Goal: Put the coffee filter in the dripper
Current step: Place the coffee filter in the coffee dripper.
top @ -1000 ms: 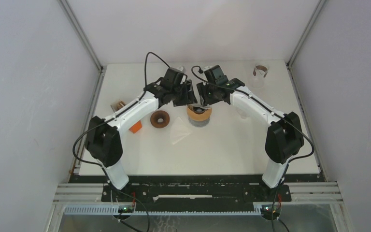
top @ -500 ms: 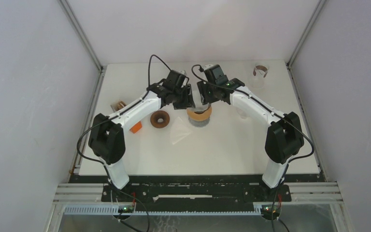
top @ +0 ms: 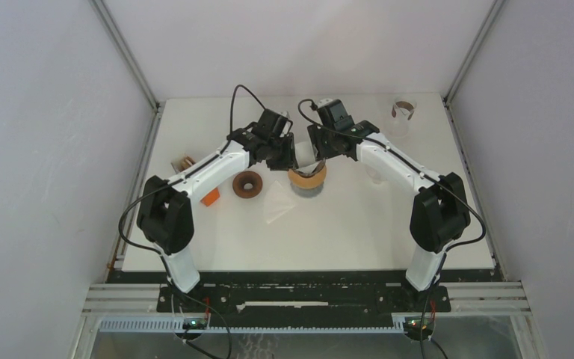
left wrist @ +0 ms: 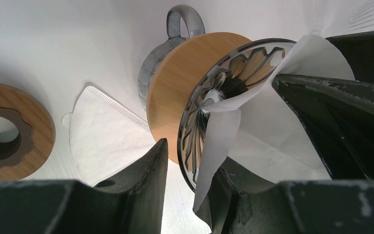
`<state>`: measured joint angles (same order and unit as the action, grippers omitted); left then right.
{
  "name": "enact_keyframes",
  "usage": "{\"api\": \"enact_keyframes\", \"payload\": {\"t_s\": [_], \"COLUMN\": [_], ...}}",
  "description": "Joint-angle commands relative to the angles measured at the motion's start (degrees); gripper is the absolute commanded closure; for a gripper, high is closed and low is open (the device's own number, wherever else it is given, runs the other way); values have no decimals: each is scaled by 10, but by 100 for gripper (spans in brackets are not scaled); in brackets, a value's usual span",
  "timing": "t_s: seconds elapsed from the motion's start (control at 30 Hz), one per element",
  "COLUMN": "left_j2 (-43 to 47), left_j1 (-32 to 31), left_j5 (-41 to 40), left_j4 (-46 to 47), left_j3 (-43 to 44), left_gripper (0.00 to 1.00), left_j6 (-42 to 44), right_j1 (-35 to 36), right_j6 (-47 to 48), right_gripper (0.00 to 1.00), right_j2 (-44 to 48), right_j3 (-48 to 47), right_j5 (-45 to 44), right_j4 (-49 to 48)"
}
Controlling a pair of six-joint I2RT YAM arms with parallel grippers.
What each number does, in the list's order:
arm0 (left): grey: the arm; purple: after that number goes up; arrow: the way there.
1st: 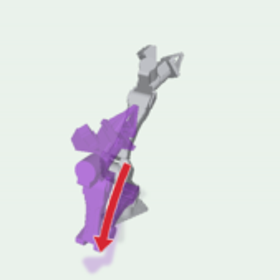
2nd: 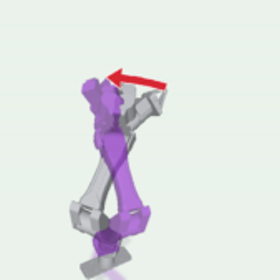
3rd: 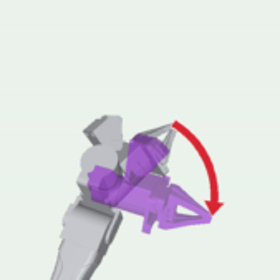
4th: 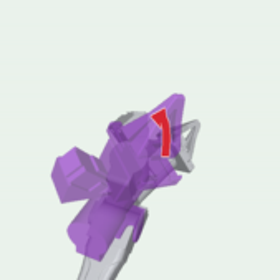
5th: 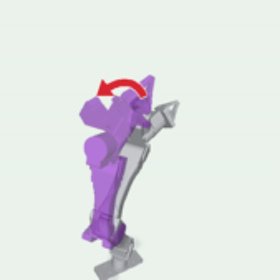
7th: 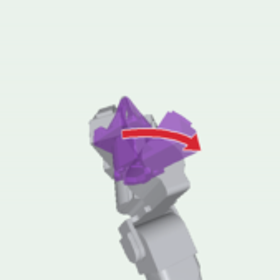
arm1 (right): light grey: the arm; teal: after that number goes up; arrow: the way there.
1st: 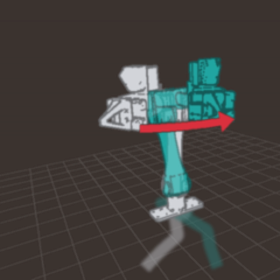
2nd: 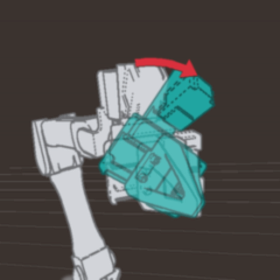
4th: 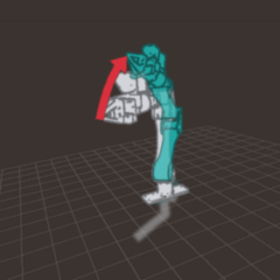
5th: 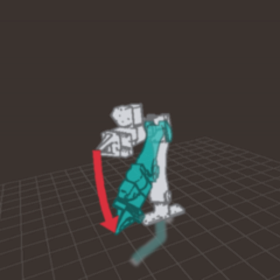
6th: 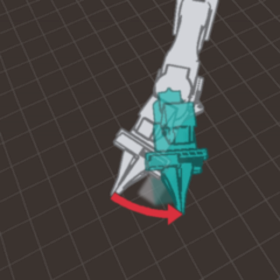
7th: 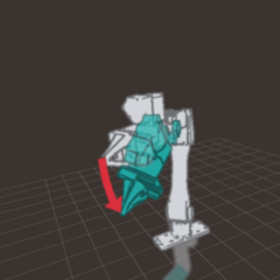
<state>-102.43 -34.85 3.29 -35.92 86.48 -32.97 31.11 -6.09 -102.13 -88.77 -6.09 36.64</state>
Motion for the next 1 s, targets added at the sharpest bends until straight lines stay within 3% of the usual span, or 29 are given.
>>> {"api": "enact_keyframes", "payload": {"t_s": [0.0,0.2,0.3,0.37,0.63,0.97], "left_j2": [0,-3,-3,-2,3,9], "left_j1": [0,-1,-1,-1,-1,-1], "left_j5": [8,11,10,11,8,7], "left_j4": [-18,-10,-6,-2,7,7], "left_j3": [38,41,40,38,34,24], "left_gripper": [62,62,62,62,62,63], "left_j6": [15,11,8,6,1,2], "right_j1": [-2,-3,-3,-2,-2,-4], "right_j6": [12,26,34,36,42,36], "right_gripper": [44,43,28,25,24,25], "right_j2": [3,-4,-12,-16,-38,-54], "right_j3": [-13,-22,-29,-29,-29,-32], "right_j5": [36,113,129,131,124,37], "right_j4": [-14,-2,11,13,12,19]}}
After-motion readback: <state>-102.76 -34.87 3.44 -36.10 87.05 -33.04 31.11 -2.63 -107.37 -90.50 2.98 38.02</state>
